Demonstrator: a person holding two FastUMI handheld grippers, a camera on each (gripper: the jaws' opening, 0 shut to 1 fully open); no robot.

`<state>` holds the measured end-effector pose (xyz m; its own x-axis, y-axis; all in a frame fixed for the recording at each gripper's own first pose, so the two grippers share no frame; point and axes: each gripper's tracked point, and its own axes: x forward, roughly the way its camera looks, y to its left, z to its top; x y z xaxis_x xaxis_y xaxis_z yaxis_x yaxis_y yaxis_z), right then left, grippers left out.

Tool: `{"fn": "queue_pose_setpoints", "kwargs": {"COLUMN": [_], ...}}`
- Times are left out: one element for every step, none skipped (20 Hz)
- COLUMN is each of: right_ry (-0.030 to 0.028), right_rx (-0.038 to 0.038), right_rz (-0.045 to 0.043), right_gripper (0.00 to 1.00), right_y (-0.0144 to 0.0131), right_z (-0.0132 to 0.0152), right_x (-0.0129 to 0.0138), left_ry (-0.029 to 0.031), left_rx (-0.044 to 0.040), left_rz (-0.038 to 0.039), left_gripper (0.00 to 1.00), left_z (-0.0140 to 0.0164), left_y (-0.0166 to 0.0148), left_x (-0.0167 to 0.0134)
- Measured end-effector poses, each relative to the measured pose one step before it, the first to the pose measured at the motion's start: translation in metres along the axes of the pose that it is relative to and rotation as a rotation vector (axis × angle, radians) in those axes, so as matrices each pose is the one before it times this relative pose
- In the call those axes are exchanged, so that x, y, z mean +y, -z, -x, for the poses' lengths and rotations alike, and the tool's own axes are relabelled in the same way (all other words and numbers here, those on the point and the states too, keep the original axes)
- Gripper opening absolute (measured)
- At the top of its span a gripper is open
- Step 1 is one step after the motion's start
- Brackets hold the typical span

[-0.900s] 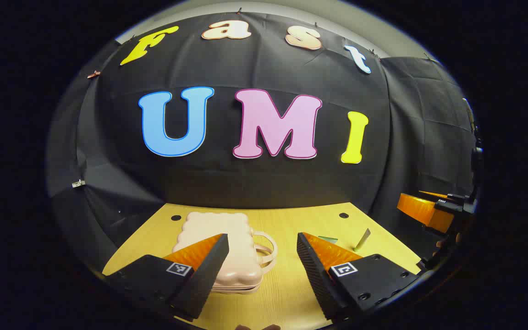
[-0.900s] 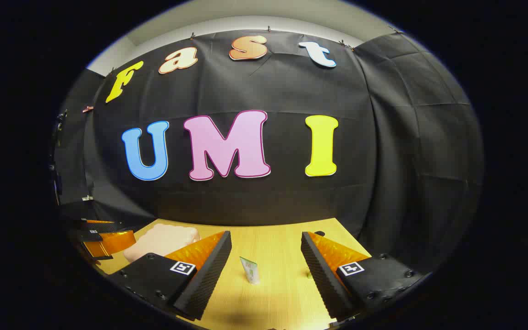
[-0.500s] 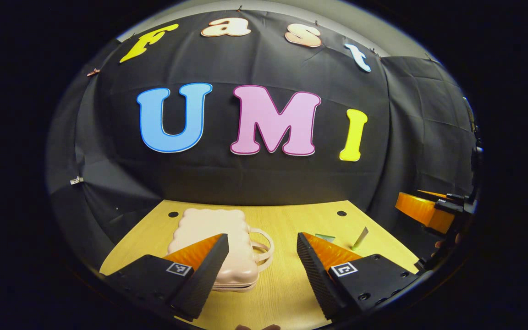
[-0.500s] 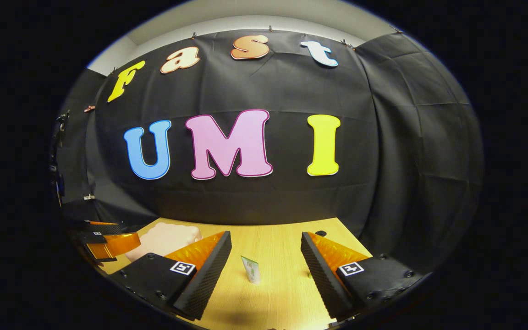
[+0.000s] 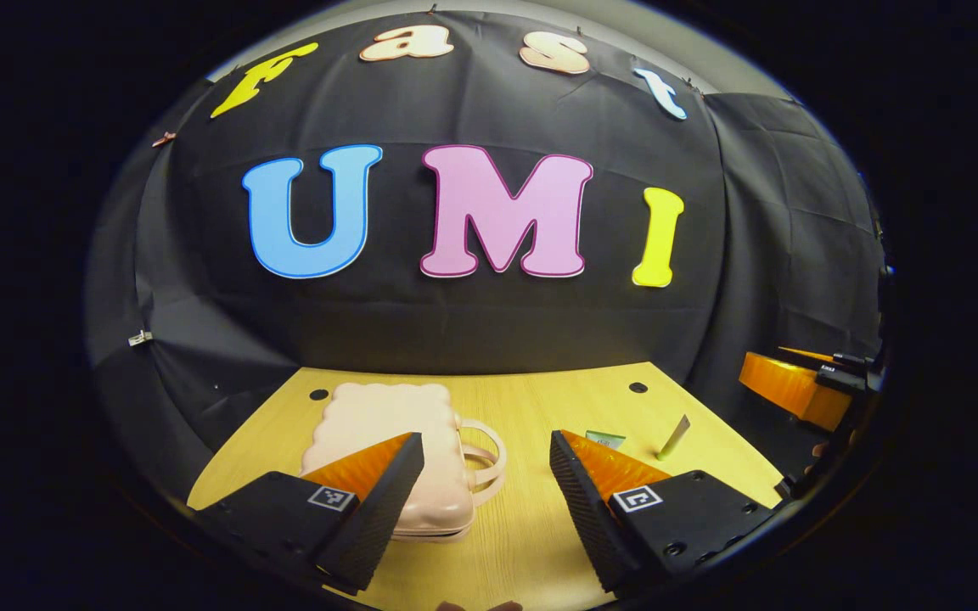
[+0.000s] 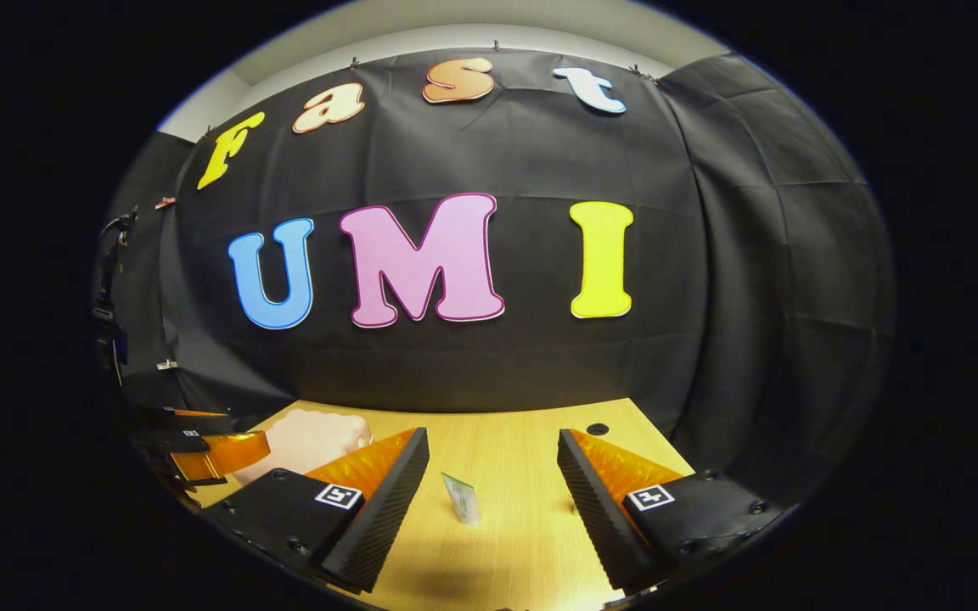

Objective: First open the suitcase, pack the skin care products into it, and then close the suitcase.

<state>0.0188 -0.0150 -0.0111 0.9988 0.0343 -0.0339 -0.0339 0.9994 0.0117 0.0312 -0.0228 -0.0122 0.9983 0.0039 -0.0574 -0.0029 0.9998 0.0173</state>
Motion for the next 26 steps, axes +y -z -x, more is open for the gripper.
{"fn": "queue_pose_setpoints", "kwargs": {"right_ry": [-0.00229, -0.00251, -0.00196, -0.00648, -0.00994, -0.00359, -0.0089, -0.01259, -0.01148, -0.00894, -0.00683, -0.00381, -0.00519, -0.0054, -0.00466, -0.00235, -0.003, 0.00236, 0.00335, -0.00074, -0.00172, -0.00253, -0.00155, -0.00017, 0.0003, 0.00064], "right_rx": [0.0047, 0.00266, 0.00127, 0.00194, -0.00031, 0.00218, 0.00576, 0.00683, 0.00987, 0.0098, 0.01326, 0.01857, 0.01966, 0.01652, 0.01328, 0.00945, 0.0012, -0.0005, 0.00344, 0.00285, 0.00302, 0.0028, 0.00321, 0.00308, 0.00201, 0.00149], "right_rz": [-0.00382, -0.00297, 0.00021, 0.0095, 0.02072, 0.02083, 0.01356, 0.00672, -0.00009, 0.00279, 0.01403, 0.01159, -0.00085, -0.01114, -0.01464, -0.00942, 0.00789, 0.02836, 0.02887, 0.01273, -0.00354, -0.01075, -0.00931, -0.00352, 0.00273, 0.00606], "right_gripper": [0.97, 0.97, 0.96, 0.97, 0.96, 0.96, 0.97, 0.98, 0.98, 0.98, 0.97, 0.97, 0.98, 0.98, 0.98, 0.98, 0.98, 0.98, 0.98, 0.98, 0.98, 0.98, 0.98, 0.98, 0.98, 0.98], "right_y": [0.00124, 0.0009, 0.00089, 0.00111, 0.00072, 0.00314, 0.00321, 0.00373, 0.00443, 0.00499, 0.00644, 0.00856, 0.00664, 0.00584, 0.00358, 0.00331, 0.00274, 0.00283, 0.0028, 0.00048, 0.0005, -0.00034, 0.00152, 0.00113, 0.00025, 0.00089], "right_z": [-0.00307, -0.0024, -0.00198, -0.00297, -0.0034, -0.00328, -0.00311, -0.00344, -0.00438, -0.00455, -0.0049, -0.00514, -0.0041, -0.00415, -0.00344, -0.00326, -0.00421, -0.00542, -0.00548, -0.00474, -0.00341, -0.00205, -0.00209, 0.00011, 0.00059, 0.0014], "right_x": [-0.00272, -0.00279, -0.00315, -0.0016, -0.00096, -0.00392, -0.00221, -0.00113, -0.00331, -0.00386, -0.00473, -0.00643, -0.00666, -0.00554, -0.00546, -0.0055, -0.00486, -0.00806, -0.0072, -0.00545, -0.00438, -0.00326, -0.00223, -0.00096, -0.00007, -0.00051], "left_ry": [0.00344, 0.00655, -0.00228, 0.0029, 0.01813, 0.01614, 0.01032, -0.00227, -0.00241, -0.00351, -0.00494, -0.01212, -0.01234, -0.01233, -0.00998, -0.01009, -0.01184, -0.01002, -0.00784, -0.00037, -0.0097, -0.01685, -0.02062, -0.02327, -0.00487, -0.00835], "left_rx": [0.0049, 0.00556, 0.00457, -0.00062, 0.01352, 0.01879, 0.02206, 0.01887, 0.0189, 0.03186, 0.03302, 0.03206, 0.02981, 0.02967, 0.02893, 0.02631, 0.02328, 0.02663, 0.02973, 0.0291, 0.02633, 0.01494, 0.00977, 0.00459, -0.00155, 0.00216], "left_rz": [-0.00477, -0.00804, -0.00455, 0.00437, 0.00487, -0.00273, -0.00821, -0.0094, -0.00023, 0.01309, 0.01881, 0.01627, 0.0078, 0.00475, 0.0036, 0.00518, 0.01423, 0.0189, 0.02452, 0.02361, 0.01751, 0.00901, 0.00566, 0.00001, -0.00829, -0.00991], "left_gripper": [0.94, 0.94, 0.95, 0.95, 0.94, 0.94, 0.94, 0.94, 0.95, 0.95, 0.95, 0.95, 0.95, 0.95, 0.95, 0.95, 0.95, 0.95, 0.95, 0.95, 0.95, 0.94, 0.94, 0.94, 0.93, 0.89], "left_z": [-0.0064, -0.00808, -0.00848, -0.0104, -0.0124, -0.01208, -0.01425, -0.01653, -0.01771, -0.01857, -0.01811, -0.0156, -0.01594, -0.01396, -0.01296, -0.01277, -0.01074, -0.00827, -0.00821, -0.00704, -0.00581, -0.00562, -0.00627, -0.00537, -0.00338, -0.00622], "left_y": [-0.00046, 0.00006, -0.00184, -0.00207, 0.00055, 0.00383, 0.00368, 0.00475, 0.00436, 0.00881, 0.00709, 0.00856, 0.0062, 0.00754, 0.00525, 0.00573, 0.00441, 0.00549, 0.00623, 0.00771, 0.00581, 0.00457, 0.00139, 0.00051, -0.00282, -0.00083], "left_x": [-0.00274, -0.00474, -0.00174, -0.00257, -0.00637, -0.00738, -0.00519, -0.00076, -0.00204, -0.00133, -0.00192, 0.00013, 0.00034, -0.0004, 0.00058, 0.00034, 0.00018, 0.00105, 0.00004, 0.00038, 0.00137, 0.00325, 0.00372, 0.00403, 0.00111, 0.00119]}}
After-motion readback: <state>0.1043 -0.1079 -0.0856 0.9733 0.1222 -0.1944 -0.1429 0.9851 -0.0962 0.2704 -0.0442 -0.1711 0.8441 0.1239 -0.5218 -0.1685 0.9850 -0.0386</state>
